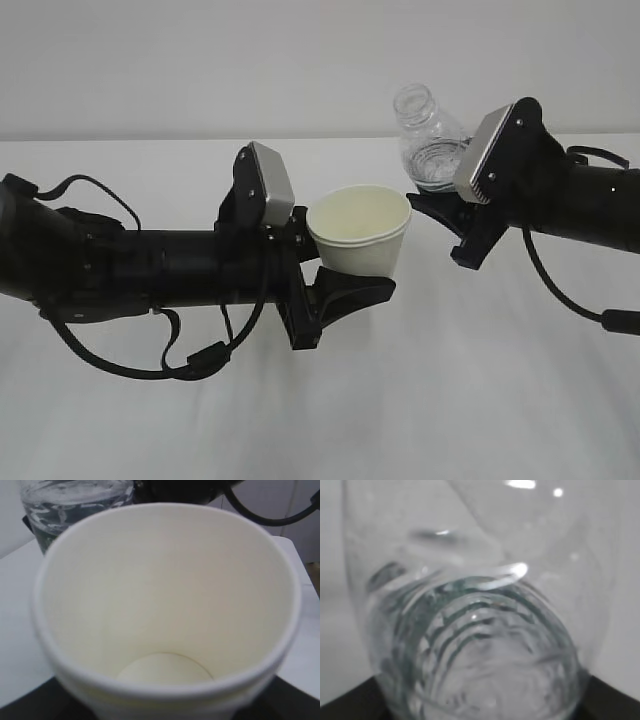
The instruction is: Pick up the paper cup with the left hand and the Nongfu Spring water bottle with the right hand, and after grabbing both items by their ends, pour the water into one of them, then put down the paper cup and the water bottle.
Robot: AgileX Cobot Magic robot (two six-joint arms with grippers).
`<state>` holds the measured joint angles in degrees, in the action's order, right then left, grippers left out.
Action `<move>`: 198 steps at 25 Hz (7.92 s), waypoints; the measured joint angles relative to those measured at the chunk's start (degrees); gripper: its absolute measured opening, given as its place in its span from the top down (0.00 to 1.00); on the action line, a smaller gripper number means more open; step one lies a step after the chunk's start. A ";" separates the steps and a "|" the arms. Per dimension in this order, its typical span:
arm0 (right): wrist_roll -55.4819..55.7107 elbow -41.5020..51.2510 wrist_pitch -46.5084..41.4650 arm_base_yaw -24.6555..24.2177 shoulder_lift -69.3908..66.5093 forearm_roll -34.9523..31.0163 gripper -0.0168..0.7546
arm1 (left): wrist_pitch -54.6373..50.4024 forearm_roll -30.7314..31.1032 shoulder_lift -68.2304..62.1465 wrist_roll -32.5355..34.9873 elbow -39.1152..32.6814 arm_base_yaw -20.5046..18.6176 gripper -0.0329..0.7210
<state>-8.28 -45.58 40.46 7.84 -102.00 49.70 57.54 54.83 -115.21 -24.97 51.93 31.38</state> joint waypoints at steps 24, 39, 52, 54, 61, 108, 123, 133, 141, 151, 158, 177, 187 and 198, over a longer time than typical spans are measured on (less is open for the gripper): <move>-17.90 0.00 1.34 0.00 0.00 -0.32 0.40 | -4.38 0.31 -0.66 -4.20 2.59 1.11 0.34; -26.59 0.00 2.03 0.00 0.00 -2.35 0.40 | -2.49 3.38 -2.09 -4.53 2.63 1.11 0.34; -35.19 0.00 5.00 0.00 0.00 -2.48 0.40 | -2.25 4.35 -2.09 -4.53 2.63 1.11 0.35; -36.51 0.00 5.00 0.00 0.00 -2.48 0.40 | -2.25 4.35 -2.09 -4.53 2.63 1.11 0.35; -40.11 0.00 5.93 0.00 0.00 -2.48 0.40 | -1.78 4.35 -2.09 -4.53 2.63 1.11 0.35; -56.61 0.00 9.41 0.00 0.00 -6.59 0.40 | -0.97 11.24 -2.09 -4.66 2.86 0.28 0.37; -59.30 0.00 9.51 0.00 0.00 -7.06 0.40 | -0.14 11.24 -2.09 -4.56 2.86 0.28 0.37; -60.24 0.00 9.55 0.00 0.00 -7.06 0.40 | -0.04 11.24 -2.09 -4.56 2.86 0.28 0.38; -60.28 0.00 9.68 0.00 0.00 -7.17 0.40 | -0.04 11.24 -2.09 -4.56 2.86 0.28 0.38; -60.37 0.00 9.77 0.00 0.00 -7.17 0.40 | -0.04 11.24 -2.09 -4.56 2.86 0.28 0.38; -60.37 0.00 10.05 0.00 0.00 -7.17 0.40 | -0.04 11.34 -2.09 -4.56 2.86 0.28 0.38; -60.37 0.00 10.58 0.00 0.00 -7.27 0.40 | -0.04 11.34 -2.09 -4.56 2.86 0.28 0.38; -60.37 0.00 10.58 0.00 0.00 -7.27 0.40 | -0.04 11.34 -2.09 -4.56 2.86 0.28 0.38; -60.37 0.00 10.99 0.00 0.00 -7.27 0.40 | -0.04 11.34 -2.09 -4.56 2.86 0.28 0.39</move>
<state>-68.66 -45.58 51.45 7.84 -102.00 42.43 57.49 66.17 -117.30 -29.53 54.78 31.65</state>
